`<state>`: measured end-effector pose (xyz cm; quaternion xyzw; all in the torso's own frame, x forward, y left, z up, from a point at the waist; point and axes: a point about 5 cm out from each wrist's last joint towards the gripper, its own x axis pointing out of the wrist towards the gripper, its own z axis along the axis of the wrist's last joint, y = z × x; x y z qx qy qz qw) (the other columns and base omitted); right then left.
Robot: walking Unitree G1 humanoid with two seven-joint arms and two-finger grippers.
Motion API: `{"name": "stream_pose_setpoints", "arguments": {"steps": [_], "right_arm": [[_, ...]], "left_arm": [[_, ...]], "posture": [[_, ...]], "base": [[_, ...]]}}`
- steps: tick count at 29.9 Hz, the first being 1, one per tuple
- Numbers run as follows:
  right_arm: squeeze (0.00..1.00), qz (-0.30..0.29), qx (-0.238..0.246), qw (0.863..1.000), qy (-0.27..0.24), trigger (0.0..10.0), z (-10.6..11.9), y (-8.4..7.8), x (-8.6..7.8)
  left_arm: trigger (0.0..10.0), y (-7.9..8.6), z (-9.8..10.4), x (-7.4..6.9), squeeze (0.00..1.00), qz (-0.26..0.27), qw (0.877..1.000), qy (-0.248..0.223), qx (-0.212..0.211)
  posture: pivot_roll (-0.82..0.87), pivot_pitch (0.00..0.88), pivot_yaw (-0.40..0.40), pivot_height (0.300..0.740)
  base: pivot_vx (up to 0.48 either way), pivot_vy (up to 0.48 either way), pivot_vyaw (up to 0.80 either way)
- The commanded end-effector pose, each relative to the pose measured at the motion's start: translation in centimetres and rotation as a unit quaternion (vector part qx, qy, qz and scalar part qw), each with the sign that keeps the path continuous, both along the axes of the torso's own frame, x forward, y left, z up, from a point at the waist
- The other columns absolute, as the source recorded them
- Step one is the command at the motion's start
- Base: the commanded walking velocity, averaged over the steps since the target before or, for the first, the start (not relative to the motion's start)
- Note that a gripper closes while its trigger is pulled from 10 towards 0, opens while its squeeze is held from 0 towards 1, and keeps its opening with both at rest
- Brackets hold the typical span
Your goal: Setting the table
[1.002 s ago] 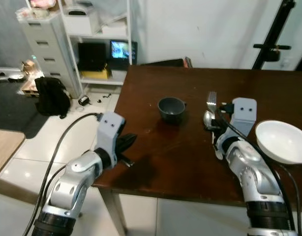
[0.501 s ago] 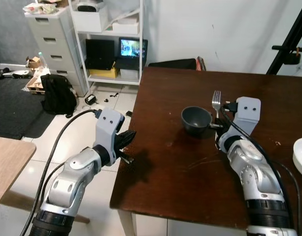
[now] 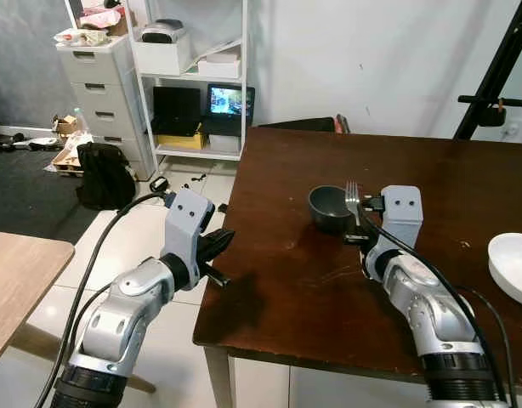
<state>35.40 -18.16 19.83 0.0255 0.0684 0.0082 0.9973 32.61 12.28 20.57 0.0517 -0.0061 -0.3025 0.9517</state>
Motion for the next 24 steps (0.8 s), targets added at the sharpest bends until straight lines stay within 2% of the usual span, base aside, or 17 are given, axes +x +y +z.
{"name": "stream_pose_setpoints", "arguments": {"steps": [1,4,5,6,7,13,15,16,17,18,21,24], "right_arm": [[0.00,0.009,0.001,1.000,0.016,10.0,-0.5,0.5,0.0],[0.00,0.017,0.003,0.999,0.035,10.0,-1.3,0.8,-0.1],[0.58,0.019,0.004,0.999,0.040,10.0,-1.5,0.9,-0.1],[0.58,0.019,0.004,0.999,0.040,10.0,-1.5,0.9,-0.1],[1.00,0.023,0.009,0.998,0.052,10.0,-1.9,1.0,-0.2],[1.00,0.019,0.040,0.996,0.081,10.0,-3.0,1.1,-0.2],[1.00,0.017,0.052,0.996,0.077,10.0,-2.8,1.1,-0.1],[1.00,0.010,0.075,0.996,0.054,10.0,-2.0,0.9,0.0],[0.60,0.007,0.084,0.995,0.044,10.0,-1.7,0.9,0.1],[0.00,0.004,0.087,0.996,0.031,10.0,-1.2,0.8,0.1],[0.00,-0.001,0.087,0.996,0.016,10.0,-0.7,0.6,0.2],[0.00,-0.006,0.085,0.996,-0.020,10.0,0.3,0.1,0.2]], "left_arm": [[10.0,-0.1,-0.3,-0.3,0.00,-0.005,1.000,0.007,0.002],[10.0,-0.1,-0.4,-0.3,0.00,-0.004,1.000,0.008,0.002],[10.0,-0.1,-0.4,-0.3,0.00,-0.004,1.000,0.008,0.002],[10.0,-0.1,-0.4,-0.3,0.00,-0.004,1.000,0.008,0.002],[10.0,-0.1,-0.4,-0.4,0.00,-0.004,1.000,0.008,0.002],[10.0,-0.2,-0.5,-0.4,0.00,-0.003,1.000,0.010,0.000],[10.0,-0.1,-0.5,-0.4,0.00,-0.003,1.000,0.010,0.000],[10.0,-0.2,-0.5,-0.5,0.00,-0.002,1.000,0.010,0.000],[10.0,-0.2,-0.5,-0.5,0.00,-0.002,1.000,0.010,0.000],[10.0,-0.2,-0.5,-0.5,0.00,-0.002,1.000,0.010,0.000],[10.0,-0.2,-0.5,-0.5,0.00,-0.001,1.000,0.010,-0.001],[10.0,-0.2,-0.5,-0.5,0.00,-0.001,1.000,0.010,-0.001]], "posture": [[-0.04,0.131,0.073,0.740],[-0.04,0.131,0.073,0.740],[-0.04,0.131,0.073,0.740],[-0.04,0.131,0.073,0.740],[-0.05,0.135,0.070,0.740],[-0.05,0.138,0.067,0.740],[-0.05,0.138,0.067,0.740],[-0.05,0.140,0.063,0.740],[-0.05,0.140,0.063,0.740],[-0.05,0.141,0.063,0.740],[-0.05,0.141,0.063,0.740],[-0.05,0.142,0.063,0.740]], "base": [[0.000,0.000,0.00],[0.000,0.000,0.00],[0.000,0.000,0.00],[0.000,0.000,0.00],[0.000,0.000,0.00],[0.000,0.000,0.00],[0.000,0.000,0.00],[0.000,0.000,0.00],[0.000,0.000,0.00],[0.000,0.000,0.00],[0.000,0.000,0.00],[0.000,0.000,0.00]]}}
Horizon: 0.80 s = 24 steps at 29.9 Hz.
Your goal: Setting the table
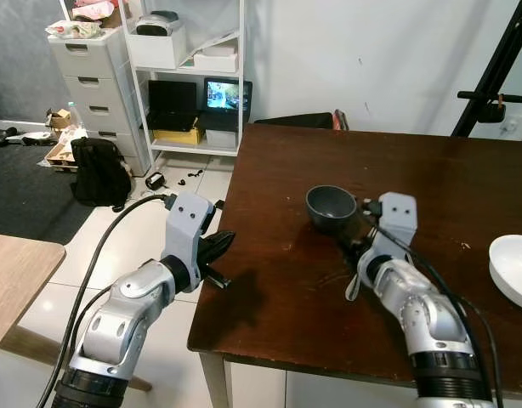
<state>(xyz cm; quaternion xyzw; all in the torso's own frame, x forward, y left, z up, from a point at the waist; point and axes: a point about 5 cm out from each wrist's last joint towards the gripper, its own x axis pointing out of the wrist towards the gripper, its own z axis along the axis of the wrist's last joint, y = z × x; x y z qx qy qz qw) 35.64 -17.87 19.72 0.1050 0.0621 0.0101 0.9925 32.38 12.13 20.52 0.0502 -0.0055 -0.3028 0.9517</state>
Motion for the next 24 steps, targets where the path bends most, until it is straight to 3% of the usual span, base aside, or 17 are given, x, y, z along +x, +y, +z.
{"name": "stream_pose_setpoints", "arguments": {"steps": [1,3,7,10,19,24], "right_arm": [[0.00,-0.006,0.004,1.000,-0.021,10.0,0.6,-0.3,-0.1],[0.00,-0.015,-0.041,0.995,-0.086,10.0,2.7,-0.8,-0.3],[0.00,-0.028,-0.057,0.981,-0.181,10.0,5.6,-1.1,-1.0],[0.00,-0.033,-0.062,0.975,-0.212,10.0,6.5,-1.0,-1.4],[0.00,0.021,-0.057,0.975,-0.214,10.0,5.5,2.0,-1.5],[0.00,0.015,-0.036,0.976,-0.217,10.0,5.7,2.3,-1.3]], "left_arm": [[10.0,0.0,-0.4,-0.2,0.00,-0.001,1.000,0.009,0.001],[10.0,0.0,-0.4,-0.2,0.00,0.002,1.000,0.009,0.000],[10.0,0.0,-0.3,-0.3,0.00,0.003,1.000,0.008,0.000],[10.0,-0.1,-0.3,-0.3,0.00,0.003,1.000,0.008,-0.001],[10.0,-0.3,-0.6,-0.7,0.00,-0.003,1.000,0.013,0.008],[10.0,-0.8,-0.6,-0.4,0.00,0.026,1.000,0.008,0.005]], "posture": [[-0.05,0.142,0.063,0.740],[-0.04,0.145,0.063,0.740],[-0.03,0.150,0.068,0.740],[-0.03,0.150,0.072,0.740],[-0.01,0.144,0.099,0.740],[-0.01,0.134,0.115,0.740]], "base": [[0.000,0.000,0.00],[0.000,0.000,0.00],[0.000,0.000,0.00],[0.000,0.000,0.00],[0.000,0.000,0.00],[0.000,0.000,0.00]]}}
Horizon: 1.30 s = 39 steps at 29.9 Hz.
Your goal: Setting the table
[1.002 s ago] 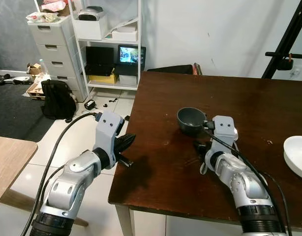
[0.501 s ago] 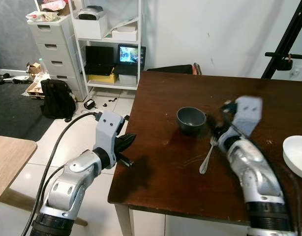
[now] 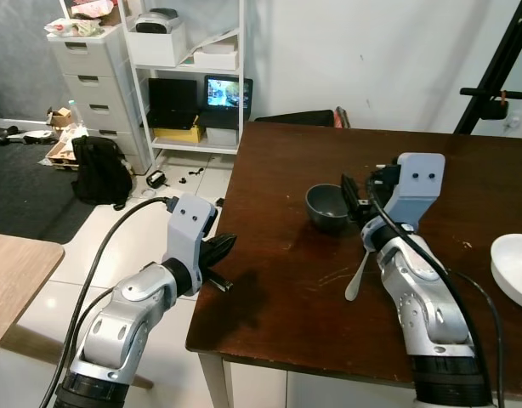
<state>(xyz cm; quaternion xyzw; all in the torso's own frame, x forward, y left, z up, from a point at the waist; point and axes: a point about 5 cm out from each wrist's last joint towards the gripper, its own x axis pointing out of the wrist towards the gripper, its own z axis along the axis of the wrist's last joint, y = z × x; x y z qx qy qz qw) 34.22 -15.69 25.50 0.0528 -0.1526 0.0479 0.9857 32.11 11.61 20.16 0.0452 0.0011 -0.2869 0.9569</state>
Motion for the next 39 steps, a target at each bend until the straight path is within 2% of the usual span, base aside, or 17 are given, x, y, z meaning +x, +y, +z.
{"name": "stream_pose_setpoints", "arguments": {"steps": [1,7,21,25,30,33,36,39], "right_arm": [[0.00,-0.001,0.012,1.000,0.001,10.0,-0.1,0.1,0.2],[0.00,-0.016,0.036,0.999,0.002,10.0,0.1,-0.4,0.5],[0.00,-0.019,0.028,0.999,0.012,10.0,-0.3,-0.2,1.1],[0.00,-0.020,0.029,0.999,0.021,10.0,-0.6,-0.4,1.5],[0.00,-0.021,0.020,0.999,0.021,10.0,-0.8,-0.4,1.6],[0.00,-0.028,-0.001,0.999,0.021,10.0,-1.0,-0.7,1.5],[0.00,-0.039,0.008,0.999,0.031,10.0,-1.3,-1.5,1.4],[0.00,-0.035,0.000,0.999,0.026,10.0,-1.2,-1.3,1.5]], "left_arm": [[10.0,-0.3,-0.2,-0.1,0.00,0.009,1.000,0.001,0.008],[10.0,-0.1,-0.9,0.4,0.00,0.051,0.998,0.023,0.011],[10.0,-0.2,-0.6,0.6,0.00,0.058,0.998,0.007,0.014],[10.0,0.0,0.1,0.8,0.00,0.062,0.998,-0.008,0.009],[10.0,0.0,0.0,0.8,0.00,0.056,0.998,-0.008,0.006],[10.0,-0.2,-0.1,0.9,0.00,0.046,0.999,-0.007,0.011],[10.0,-0.5,0.0,1.1,0.00,0.050,0.999,-0.007,0.007],[10.0,-0.7,0.1,1.0,0.00,0.048,0.999,-0.007,0.003]], "posture": [[-0.01,0.134,0.115,0.740],[-0.02,0.122,0.135,0.740],[0.00,0.101,0.127,0.740],[0.00,0.097,0.099,0.740],[-0.01,0.098,0.114,0.740],[-0.03,0.104,0.117,0.740],[-0.03,0.111,0.110,0.740],[-0.04,0.110,0.109,0.740]], "base": [[0.000,0.000,0.00],[0.000,0.000,0.00],[0.000,0.000,0.00],[0.000,0.000,0.00],[0.000,0.000,0.00],[0.000,0.000,0.00],[0.000,0.000,0.00],[0.000,0.000,0.00]]}}
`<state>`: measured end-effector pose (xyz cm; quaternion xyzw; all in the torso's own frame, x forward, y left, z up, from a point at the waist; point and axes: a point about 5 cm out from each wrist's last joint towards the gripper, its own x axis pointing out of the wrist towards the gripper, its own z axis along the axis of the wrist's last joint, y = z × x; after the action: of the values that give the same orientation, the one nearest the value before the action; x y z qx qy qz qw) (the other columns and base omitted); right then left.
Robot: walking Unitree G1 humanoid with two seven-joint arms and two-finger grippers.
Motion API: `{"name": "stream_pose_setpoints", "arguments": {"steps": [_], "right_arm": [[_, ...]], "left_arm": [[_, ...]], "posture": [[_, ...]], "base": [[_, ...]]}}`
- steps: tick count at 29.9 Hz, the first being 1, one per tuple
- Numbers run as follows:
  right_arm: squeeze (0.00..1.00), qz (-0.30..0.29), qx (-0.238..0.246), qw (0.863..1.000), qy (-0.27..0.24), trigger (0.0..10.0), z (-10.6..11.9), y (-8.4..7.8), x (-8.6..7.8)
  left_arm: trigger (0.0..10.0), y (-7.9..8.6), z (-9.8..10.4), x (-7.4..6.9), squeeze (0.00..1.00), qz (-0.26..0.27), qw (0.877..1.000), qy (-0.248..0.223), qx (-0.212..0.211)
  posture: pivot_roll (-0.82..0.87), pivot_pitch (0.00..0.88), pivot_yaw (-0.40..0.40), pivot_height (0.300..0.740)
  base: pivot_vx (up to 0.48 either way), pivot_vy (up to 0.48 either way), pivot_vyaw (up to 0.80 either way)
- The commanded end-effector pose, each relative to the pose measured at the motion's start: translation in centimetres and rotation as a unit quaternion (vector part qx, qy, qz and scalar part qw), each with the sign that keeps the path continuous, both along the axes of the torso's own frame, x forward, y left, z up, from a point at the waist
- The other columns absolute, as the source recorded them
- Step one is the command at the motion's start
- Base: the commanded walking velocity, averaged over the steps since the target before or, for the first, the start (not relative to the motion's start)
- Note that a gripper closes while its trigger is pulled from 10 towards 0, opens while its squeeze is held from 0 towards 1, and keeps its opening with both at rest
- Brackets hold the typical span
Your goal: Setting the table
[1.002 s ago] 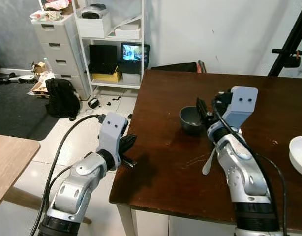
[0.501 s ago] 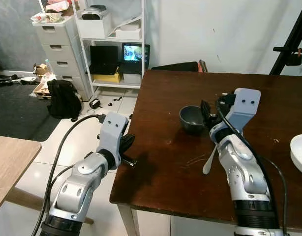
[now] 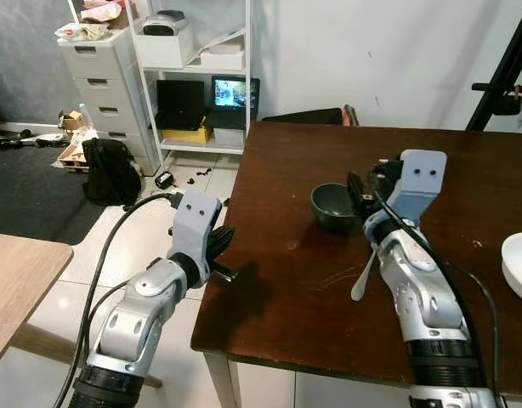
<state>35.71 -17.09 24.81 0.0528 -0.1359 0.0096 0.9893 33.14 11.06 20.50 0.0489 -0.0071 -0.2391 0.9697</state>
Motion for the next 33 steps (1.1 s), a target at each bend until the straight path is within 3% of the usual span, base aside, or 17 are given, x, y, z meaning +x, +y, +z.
{"name": "stream_pose_setpoints", "arguments": {"steps": [1,4,8,33], "right_arm": [[0.00,-0.002,-0.010,1.000,0.013,10.0,-0.79,-0.12,0.14],[0.00,-0.002,0.008,1.000,0.019,10.0,-0.84,-0.28,0.25],[0.00,0.000,-0.008,1.000,0.013,10.0,-0.51,0.09,0.46],[0.00,-0.006,0.003,1.000,0.017,10.0,-0.66,-0.05,0.39]], "left_arm": [[10.0,-0.23,-0.33,-0.10,0.00,-0.003,1.000,0.003,0.002],[10.0,-0.23,-0.25,-0.02,0.00,0.001,1.000,0.002,0.000],[10.0,-0.34,-0.44,-0.18,0.00,-0.004,1.000,0.003,0.004],[10.0,-0.40,-0.60,0.08,0.00,-0.008,1.000,0.007,0.006]], "posture": [[-0.04,0.103,0.098,0.740],[-0.03,0.105,0.099,0.740],[-0.03,0.106,0.105,0.740],[-0.04,0.117,0.112,0.740]], "base": [[0.000,0.000,0.00],[0.000,0.000,0.00],[0.000,0.000,0.00],[0.000,0.000,0.00]]}}
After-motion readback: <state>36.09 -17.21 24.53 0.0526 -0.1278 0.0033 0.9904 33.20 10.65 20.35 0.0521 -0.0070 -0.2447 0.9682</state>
